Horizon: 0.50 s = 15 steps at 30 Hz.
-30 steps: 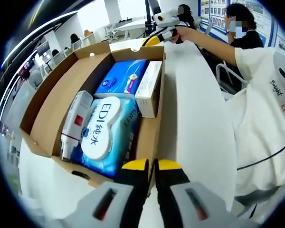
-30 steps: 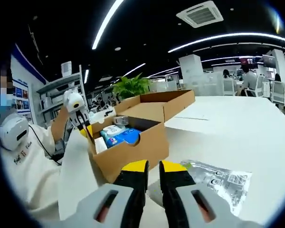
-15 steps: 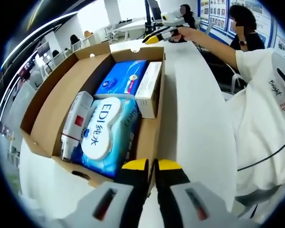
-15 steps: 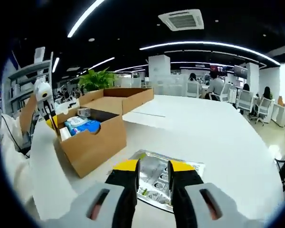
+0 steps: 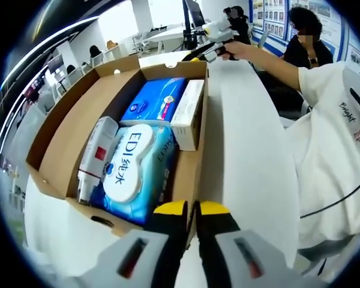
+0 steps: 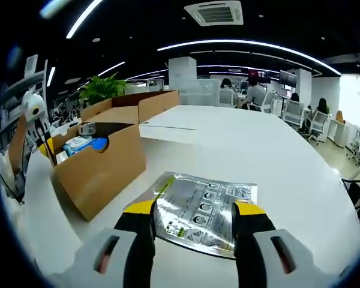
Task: Operate the shoe box by opening the lid, removing the specified soft item, and placing it in the target area until the item is outside and the box remains undamaged.
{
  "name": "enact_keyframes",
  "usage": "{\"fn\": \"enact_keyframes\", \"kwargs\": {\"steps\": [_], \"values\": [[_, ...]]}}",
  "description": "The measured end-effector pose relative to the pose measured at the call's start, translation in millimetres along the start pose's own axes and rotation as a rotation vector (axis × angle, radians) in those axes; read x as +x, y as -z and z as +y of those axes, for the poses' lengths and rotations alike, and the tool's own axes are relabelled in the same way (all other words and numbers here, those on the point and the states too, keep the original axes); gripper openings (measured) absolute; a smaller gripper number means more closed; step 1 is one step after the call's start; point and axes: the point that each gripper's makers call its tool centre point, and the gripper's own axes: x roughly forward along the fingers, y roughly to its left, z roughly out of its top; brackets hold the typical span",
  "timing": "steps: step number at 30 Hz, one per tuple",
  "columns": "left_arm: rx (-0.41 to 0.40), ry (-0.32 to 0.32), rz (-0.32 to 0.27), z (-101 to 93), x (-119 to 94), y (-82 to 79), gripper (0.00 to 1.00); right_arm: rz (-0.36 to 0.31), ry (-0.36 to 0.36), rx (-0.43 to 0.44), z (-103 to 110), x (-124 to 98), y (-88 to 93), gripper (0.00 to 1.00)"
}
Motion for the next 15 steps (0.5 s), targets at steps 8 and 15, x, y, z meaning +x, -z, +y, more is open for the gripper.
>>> {"fn": "enact_keyframes", "kwargs": {"steps": [8, 15], "values": [[-0.005, 0.016, -0.016, -0.4, -1, -0.7, 0.05, 0.052, 0.036, -0.041, 1, 11, 11.8, 0.53], [-0.002, 0.014, -0.025, 0.1, -2, -0.9, 0.05, 0.064, 0.041, 0.024, 2, 17, 17.1, 0.58]]}}
